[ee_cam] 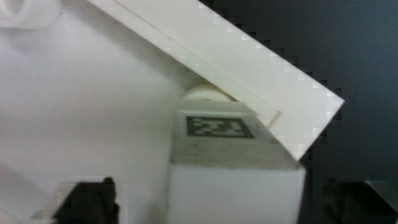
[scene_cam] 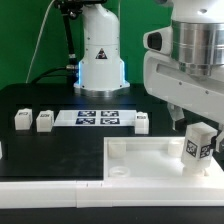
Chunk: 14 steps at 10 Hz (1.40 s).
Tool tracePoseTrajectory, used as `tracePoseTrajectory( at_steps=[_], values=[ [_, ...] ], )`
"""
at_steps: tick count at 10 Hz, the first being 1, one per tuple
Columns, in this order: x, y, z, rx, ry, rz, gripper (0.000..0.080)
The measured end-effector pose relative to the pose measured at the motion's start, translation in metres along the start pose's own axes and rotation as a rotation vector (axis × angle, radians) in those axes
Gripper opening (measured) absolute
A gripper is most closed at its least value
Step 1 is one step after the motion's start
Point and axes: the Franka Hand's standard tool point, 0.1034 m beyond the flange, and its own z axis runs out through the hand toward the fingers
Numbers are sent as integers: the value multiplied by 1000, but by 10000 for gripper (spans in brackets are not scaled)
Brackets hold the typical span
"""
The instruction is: Assemble one leg
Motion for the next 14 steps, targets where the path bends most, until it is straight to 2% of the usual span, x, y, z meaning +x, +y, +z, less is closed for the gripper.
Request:
tracePoseTrajectory(
  at_steps=[3,5,10,12,13,14],
  values=[
    [-3,-1,1,-2,1,-395,644],
    [0,-2,1,-20,5,-739,649],
    [3,-2,0,-20,2,-1254,649],
    [4,-1,0,-20,2,-1272,647],
    [4,-1,0,-20,2,-1272,506],
    [4,-1,0,-19,2,-1254,506]
  ],
)
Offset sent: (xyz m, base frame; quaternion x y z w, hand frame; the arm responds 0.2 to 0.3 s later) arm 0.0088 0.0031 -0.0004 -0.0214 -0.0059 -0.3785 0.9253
